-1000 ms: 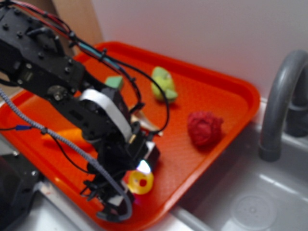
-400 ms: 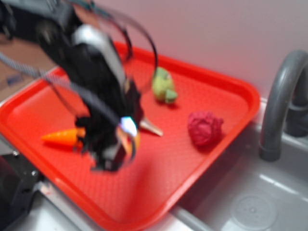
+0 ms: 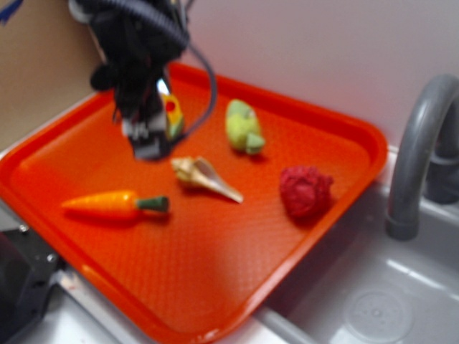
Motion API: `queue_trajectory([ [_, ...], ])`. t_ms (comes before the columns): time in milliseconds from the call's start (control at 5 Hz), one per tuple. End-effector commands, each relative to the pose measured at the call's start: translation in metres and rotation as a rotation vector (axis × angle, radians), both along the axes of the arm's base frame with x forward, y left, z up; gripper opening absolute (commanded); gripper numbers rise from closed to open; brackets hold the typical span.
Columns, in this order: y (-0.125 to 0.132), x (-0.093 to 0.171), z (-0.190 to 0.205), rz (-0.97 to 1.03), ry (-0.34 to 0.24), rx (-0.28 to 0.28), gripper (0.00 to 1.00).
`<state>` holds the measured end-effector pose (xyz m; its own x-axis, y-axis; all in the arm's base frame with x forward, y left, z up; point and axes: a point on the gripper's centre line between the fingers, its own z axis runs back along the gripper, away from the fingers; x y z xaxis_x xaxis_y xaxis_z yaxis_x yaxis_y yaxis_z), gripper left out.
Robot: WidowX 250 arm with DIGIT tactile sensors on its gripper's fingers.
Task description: Grab the yellow duck.
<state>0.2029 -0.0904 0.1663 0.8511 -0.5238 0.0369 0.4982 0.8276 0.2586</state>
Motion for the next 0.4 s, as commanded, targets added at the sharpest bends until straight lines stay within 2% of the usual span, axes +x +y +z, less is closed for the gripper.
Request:
queue_trajectory([
  [0, 0.052, -0.009, 0.071, 0.375, -0.054, -0.070, 0.00],
  [200, 0.067, -0.007, 0.092, 0.475, -0.066, -0.107, 0.00],
])
